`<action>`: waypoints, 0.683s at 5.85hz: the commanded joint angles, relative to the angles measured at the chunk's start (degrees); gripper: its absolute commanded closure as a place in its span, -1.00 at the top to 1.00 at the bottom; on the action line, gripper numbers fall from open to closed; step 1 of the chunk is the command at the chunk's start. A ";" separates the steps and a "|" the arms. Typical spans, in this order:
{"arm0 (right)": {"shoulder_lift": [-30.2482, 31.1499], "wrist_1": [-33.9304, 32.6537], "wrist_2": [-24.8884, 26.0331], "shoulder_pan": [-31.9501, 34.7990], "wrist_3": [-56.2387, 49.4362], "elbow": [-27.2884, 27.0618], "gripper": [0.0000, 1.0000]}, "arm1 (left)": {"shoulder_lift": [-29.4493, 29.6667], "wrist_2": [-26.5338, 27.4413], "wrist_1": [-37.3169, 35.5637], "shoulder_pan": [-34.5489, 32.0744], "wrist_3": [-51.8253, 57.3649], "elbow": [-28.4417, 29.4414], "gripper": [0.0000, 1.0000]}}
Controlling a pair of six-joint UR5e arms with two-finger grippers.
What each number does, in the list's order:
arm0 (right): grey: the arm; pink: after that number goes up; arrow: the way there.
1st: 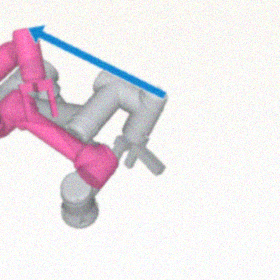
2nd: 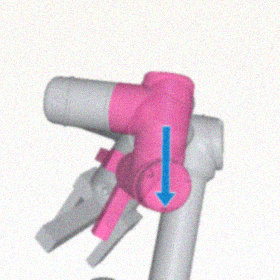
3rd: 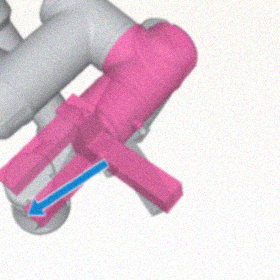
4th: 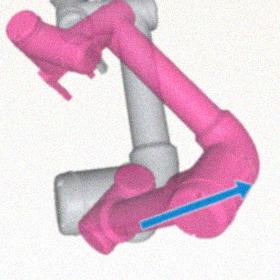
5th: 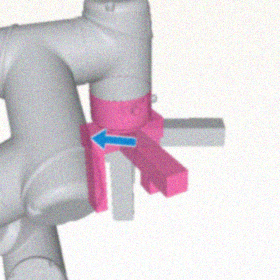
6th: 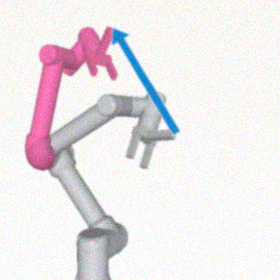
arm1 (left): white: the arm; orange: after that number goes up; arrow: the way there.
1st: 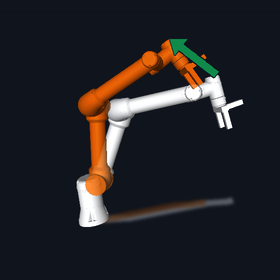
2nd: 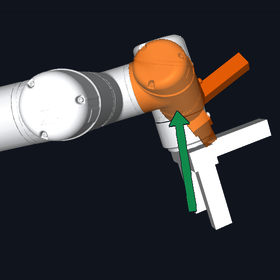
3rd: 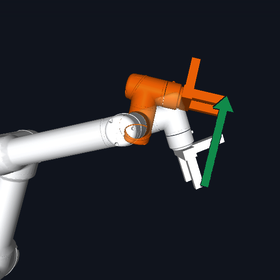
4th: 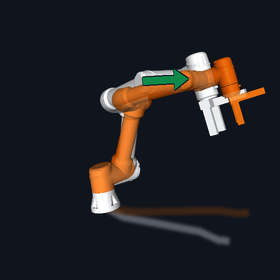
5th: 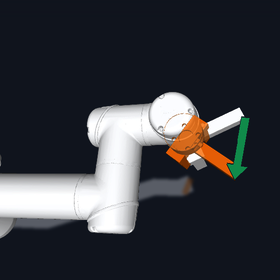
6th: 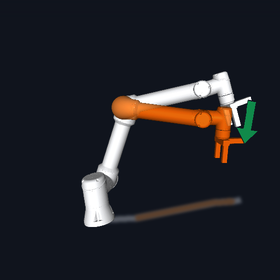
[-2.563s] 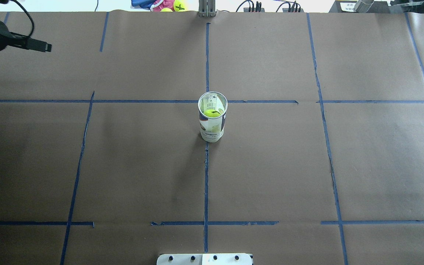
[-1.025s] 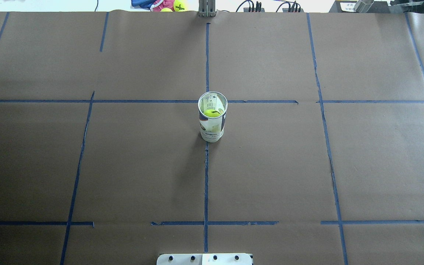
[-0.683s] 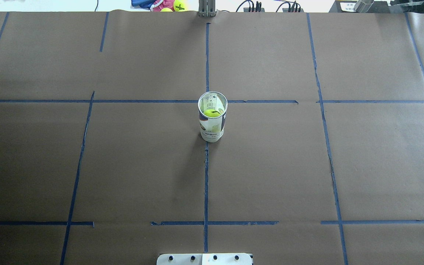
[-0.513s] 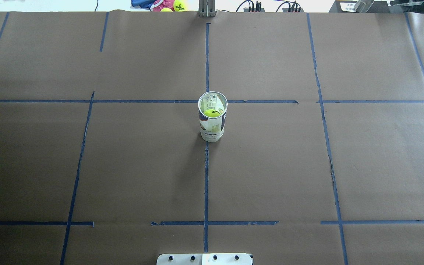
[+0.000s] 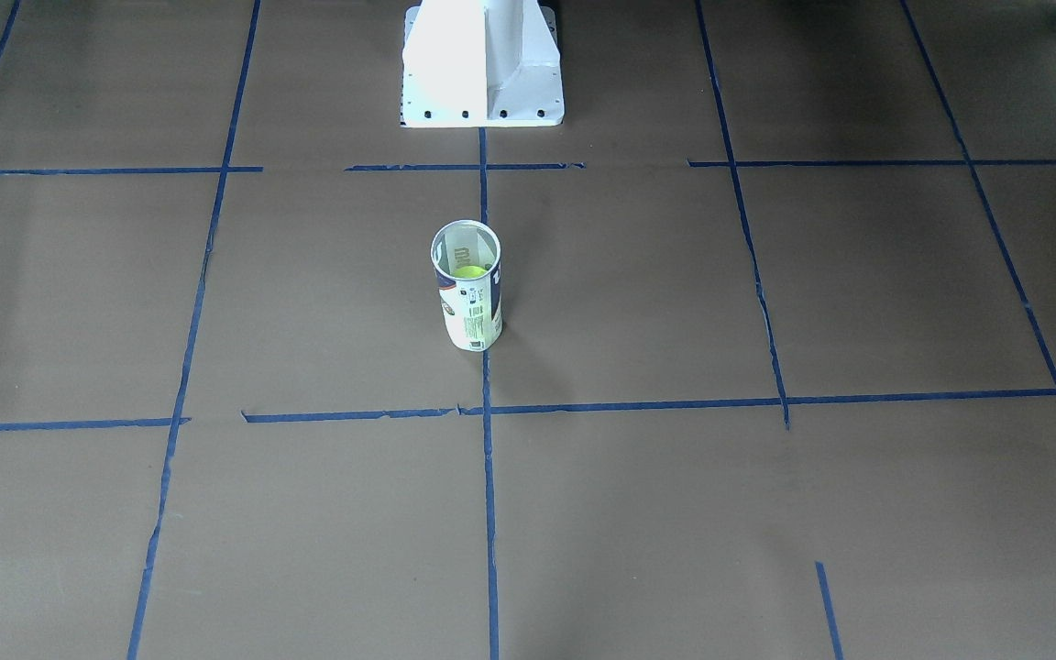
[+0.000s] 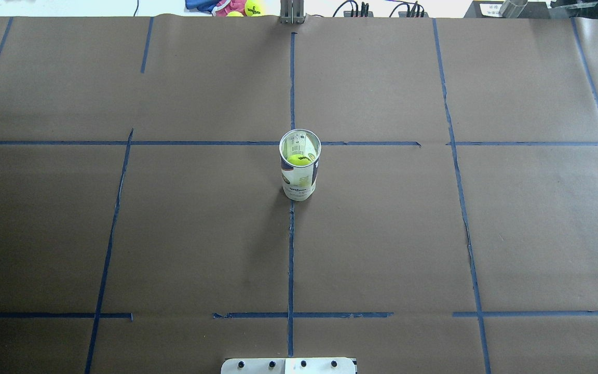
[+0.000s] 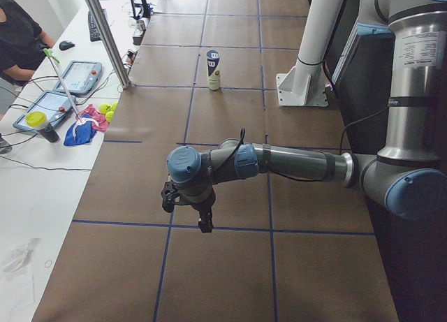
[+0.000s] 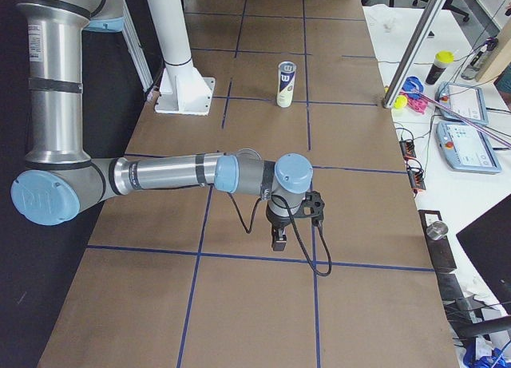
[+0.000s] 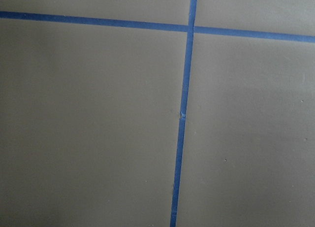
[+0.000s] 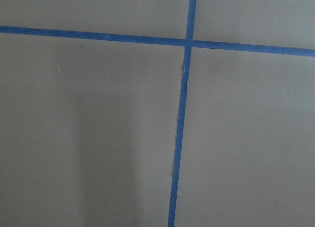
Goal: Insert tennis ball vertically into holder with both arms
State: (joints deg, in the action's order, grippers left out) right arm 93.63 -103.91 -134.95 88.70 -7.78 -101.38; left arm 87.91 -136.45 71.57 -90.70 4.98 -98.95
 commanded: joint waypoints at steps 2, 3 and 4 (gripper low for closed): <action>-0.03 -0.25 0.04 -0.11 0.04 0.22 1.00 | -1.07 0.57 0.06 2.02 -1.65 -2.99 1.00; -0.12 -0.25 -0.05 -0.11 0.04 0.13 1.00 | -3.42 0.04 0.23 2.02 -1.47 -5.35 1.00; -0.12 -0.16 -0.14 -0.11 0.04 0.04 1.00 | -3.79 0.04 0.41 2.10 -1.47 -4.76 1.00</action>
State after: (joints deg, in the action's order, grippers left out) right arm 93.57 -104.13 -135.01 88.60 -7.73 -101.26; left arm 84.91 -136.29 71.83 -88.65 3.47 -103.52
